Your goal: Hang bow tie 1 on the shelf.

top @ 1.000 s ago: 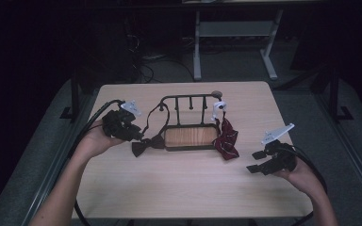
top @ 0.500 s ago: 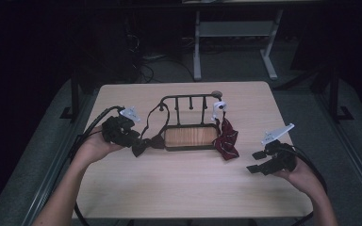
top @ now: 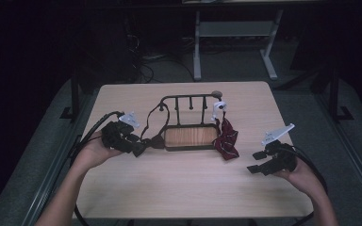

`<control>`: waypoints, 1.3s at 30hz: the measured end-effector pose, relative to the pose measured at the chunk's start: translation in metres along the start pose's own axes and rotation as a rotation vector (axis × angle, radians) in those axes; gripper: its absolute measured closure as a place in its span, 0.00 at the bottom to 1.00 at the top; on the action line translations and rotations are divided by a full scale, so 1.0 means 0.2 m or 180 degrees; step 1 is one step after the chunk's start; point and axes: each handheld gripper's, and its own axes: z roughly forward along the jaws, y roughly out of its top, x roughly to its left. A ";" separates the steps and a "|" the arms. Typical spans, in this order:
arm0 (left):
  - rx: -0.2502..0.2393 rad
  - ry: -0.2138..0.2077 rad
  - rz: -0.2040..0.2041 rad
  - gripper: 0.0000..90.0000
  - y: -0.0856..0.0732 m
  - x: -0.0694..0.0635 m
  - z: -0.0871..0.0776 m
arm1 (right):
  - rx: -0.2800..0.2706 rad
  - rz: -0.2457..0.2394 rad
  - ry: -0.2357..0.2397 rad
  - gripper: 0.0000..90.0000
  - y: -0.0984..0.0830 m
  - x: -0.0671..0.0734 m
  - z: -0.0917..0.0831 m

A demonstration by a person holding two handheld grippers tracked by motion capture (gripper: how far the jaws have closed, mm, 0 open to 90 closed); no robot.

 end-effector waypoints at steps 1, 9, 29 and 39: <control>0.0000 -0.0003 0.0000 0.67 0.00 0.00 0.00 | 0.0001 0.0003 0.0000 0.40 0.00 0.00 0.00; -0.0042 -0.0019 -0.0012 0.63 -0.03 -0.02 0.02 | 0.0021 -0.0010 -0.0002 0.40 0.00 0.00 0.01; -0.0100 -0.0043 0.0004 0.56 -0.09 -0.06 0.06 | 0.0046 0.0008 0.0019 0.40 0.00 0.00 0.02; -0.0075 -0.0050 0.0014 0.54 -0.13 -0.07 0.10 | 0.0060 -0.0001 0.0018 0.40 -0.01 0.00 0.03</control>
